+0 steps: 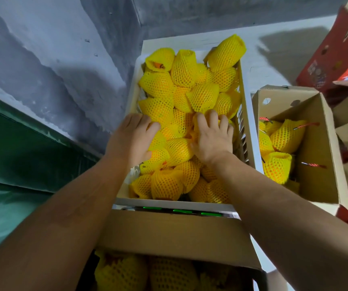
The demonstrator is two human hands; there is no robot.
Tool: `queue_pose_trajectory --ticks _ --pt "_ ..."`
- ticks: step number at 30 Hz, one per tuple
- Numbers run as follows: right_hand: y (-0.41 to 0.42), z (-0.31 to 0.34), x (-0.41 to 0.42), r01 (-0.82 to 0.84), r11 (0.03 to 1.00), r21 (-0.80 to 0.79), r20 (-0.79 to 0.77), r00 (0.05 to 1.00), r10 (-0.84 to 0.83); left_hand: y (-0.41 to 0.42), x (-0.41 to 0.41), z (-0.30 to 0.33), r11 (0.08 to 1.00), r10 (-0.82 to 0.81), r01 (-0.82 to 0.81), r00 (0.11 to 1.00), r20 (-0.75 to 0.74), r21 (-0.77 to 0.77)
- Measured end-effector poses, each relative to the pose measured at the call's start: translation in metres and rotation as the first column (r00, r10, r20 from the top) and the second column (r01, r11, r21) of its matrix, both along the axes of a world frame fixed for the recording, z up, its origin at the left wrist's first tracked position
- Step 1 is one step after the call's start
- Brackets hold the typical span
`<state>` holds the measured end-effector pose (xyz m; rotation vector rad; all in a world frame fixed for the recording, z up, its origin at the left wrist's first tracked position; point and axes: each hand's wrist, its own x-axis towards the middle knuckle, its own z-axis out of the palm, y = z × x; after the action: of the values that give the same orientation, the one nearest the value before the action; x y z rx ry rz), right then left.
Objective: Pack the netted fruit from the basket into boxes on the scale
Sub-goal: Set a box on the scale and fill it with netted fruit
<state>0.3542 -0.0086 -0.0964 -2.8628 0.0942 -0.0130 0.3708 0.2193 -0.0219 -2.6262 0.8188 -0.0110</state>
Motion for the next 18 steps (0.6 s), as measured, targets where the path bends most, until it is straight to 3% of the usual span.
queue_pose_trajectory --ticks 5,9,14,16,18 --pt "-0.001 0.003 -0.001 0.067 0.997 -0.045 0.05 0.997 -0.064 0.001 0.005 -0.003 0.999 -0.024 0.025 0.999 -0.039 0.025" --pt "0.004 0.003 0.0 0.117 0.992 -0.045 0.064 0.991 -0.114 0.004 0.008 -0.006 0.998 -0.036 0.032 0.997 -0.063 -0.055" --pt "-0.002 0.009 0.0 -0.003 0.999 -0.053 0.008 1.0 0.003 0.005 0.006 -0.004 0.95 -0.011 -0.014 0.997 -0.077 -0.311" --pt "-0.008 0.016 -0.007 -0.03 0.995 -0.1 -0.02 0.999 0.029 0.008 -0.002 0.004 0.888 0.015 -0.051 0.997 -0.081 -0.457" --pt "-0.014 0.024 -0.013 -0.026 0.995 -0.098 -0.026 0.999 0.023 0.014 -0.013 0.014 0.766 0.056 -0.116 0.992 -0.114 -0.632"
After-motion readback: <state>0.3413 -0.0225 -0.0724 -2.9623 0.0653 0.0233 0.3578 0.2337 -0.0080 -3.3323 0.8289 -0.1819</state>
